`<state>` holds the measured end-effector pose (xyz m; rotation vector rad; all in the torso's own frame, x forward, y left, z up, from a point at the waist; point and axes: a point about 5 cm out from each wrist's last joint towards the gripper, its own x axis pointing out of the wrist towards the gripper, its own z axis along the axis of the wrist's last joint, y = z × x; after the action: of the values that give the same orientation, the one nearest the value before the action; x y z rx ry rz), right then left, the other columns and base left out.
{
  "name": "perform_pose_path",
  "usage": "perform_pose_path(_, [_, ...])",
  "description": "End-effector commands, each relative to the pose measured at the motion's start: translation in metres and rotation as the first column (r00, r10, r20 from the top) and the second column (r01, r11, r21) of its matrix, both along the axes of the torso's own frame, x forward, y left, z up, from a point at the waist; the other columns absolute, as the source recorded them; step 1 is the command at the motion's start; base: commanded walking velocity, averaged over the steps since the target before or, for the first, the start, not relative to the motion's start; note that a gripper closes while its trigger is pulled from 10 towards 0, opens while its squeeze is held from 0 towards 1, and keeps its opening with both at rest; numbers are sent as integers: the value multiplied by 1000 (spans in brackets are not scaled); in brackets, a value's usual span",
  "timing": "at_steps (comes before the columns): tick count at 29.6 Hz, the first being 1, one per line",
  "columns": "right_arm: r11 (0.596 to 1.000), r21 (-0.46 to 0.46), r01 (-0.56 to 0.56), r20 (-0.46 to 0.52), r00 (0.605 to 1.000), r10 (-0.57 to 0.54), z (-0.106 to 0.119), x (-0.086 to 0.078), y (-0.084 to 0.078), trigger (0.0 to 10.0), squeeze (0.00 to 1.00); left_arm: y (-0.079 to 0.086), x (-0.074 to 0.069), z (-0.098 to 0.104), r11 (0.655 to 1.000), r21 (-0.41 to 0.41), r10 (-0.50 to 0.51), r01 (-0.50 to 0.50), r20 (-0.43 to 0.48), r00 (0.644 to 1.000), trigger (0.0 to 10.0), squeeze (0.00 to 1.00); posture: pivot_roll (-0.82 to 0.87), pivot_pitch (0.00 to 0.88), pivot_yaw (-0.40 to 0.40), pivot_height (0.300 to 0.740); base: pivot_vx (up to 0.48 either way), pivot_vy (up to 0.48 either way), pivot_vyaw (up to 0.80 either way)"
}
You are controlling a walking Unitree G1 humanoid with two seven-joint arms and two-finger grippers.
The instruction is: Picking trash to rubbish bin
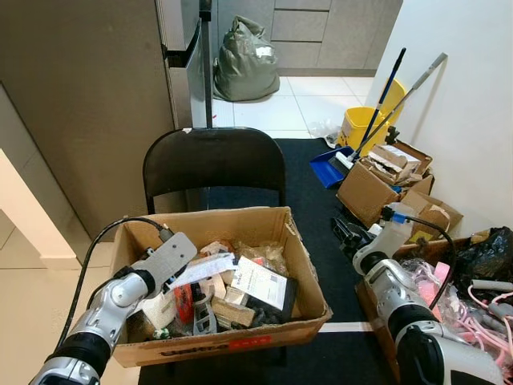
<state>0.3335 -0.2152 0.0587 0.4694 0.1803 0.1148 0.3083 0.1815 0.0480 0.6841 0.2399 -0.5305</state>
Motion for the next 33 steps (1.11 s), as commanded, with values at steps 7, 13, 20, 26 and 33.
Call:
perform_pose_path(7, [999,-22,45,-48,998,-46,-9,-7,-7,10000,0,-9,9,20,955,-292,62,-49,37,997,10000,0,150,22,-12,740,0,0,0])
perform_pose_path(13, [998,-23,52,-56,997,-53,-10,-9,-12,10000,0,-12,5,13,918,-386,82,-86,-27,996,10000,0,145,13,-15,740,-159,0,0])
perform_pose_path(20, [998,-41,52,-146,988,-58,-28,-20,-9,10000,0,-19,0,0,933,-346,78,-96,-67,995,10000,0,142,5,-17,740,-480,0,0])
perform_pose_path(26, [997,-40,74,-310,947,-82,-64,-52,-7,10000,0,-29,-3,-2,927,-367,45,-73,-86,995,10000,0,142,5,-17,740,-480,0,0])
perform_pose_path(33, [994,-38,103,-412,905,-109,-88,-79,-6,10000,0,-31,-6,-8,932,-355,32,-68,-106,994,10000,0,144,3,-11,740,-471,0,0])
